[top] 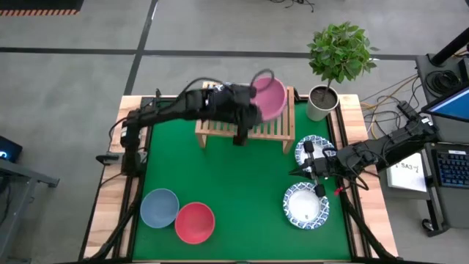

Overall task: Place and stack bowls onto a shelf
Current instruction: Stack the pink bowl on top of the green bowl on the shelf

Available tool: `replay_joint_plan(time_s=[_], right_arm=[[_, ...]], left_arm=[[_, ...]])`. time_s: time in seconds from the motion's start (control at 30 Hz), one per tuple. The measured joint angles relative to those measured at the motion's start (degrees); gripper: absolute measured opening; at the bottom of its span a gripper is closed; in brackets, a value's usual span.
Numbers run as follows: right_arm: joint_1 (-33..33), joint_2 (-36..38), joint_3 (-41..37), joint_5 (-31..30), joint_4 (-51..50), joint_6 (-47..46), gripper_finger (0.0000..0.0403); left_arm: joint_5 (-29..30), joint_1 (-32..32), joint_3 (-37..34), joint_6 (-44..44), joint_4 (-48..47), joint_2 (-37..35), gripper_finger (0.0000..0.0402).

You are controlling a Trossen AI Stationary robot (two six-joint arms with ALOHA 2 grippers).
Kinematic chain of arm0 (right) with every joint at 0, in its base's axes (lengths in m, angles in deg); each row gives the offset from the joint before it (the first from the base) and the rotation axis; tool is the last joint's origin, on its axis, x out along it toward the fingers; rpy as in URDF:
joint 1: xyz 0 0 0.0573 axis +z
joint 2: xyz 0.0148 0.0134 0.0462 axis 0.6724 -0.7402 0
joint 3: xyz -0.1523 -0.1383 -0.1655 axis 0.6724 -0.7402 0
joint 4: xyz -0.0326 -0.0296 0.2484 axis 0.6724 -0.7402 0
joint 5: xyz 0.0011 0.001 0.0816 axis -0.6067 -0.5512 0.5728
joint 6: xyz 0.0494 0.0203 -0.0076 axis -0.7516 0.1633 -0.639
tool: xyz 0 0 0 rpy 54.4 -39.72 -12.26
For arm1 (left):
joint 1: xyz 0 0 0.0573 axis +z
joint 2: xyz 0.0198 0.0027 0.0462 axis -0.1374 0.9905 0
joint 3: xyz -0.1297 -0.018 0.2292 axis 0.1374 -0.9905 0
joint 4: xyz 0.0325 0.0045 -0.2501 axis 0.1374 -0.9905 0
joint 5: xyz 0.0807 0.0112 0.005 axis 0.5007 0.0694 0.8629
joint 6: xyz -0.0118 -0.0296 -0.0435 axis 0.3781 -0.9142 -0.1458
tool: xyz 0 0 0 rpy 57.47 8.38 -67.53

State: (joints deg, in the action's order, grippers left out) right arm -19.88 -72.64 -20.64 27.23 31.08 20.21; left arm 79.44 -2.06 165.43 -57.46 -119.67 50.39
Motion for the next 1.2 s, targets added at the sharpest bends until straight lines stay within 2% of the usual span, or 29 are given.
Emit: replay_joint_plan(time_s=[0.27,0.6,0.77,1.2], right_arm=[[0.0,-0.02,0.0,0.0,-0.55,0.02,0.0009],[0.0,-0.02,0.0,0.0,-1.11,0.02,0.0009],[0.0,-0.02,0.0,-0.01,-1.11,0.0,0.0009],[0.0,-0.02,0.0,-0.02,-1.11,-0.11,0.0009]], left_arm=[[-6.09,7.1,0.09,-0.46,1.67,3.11,0.0],[-5.82,9.08,0.17,-1.67,1.65,6.34,0.001],[-5.55,9.28,0.19,-1.73,1.76,6.45,0.0037],[-5.32,9.1,0.2,-4.38,3.79,5.62,0.0141]])
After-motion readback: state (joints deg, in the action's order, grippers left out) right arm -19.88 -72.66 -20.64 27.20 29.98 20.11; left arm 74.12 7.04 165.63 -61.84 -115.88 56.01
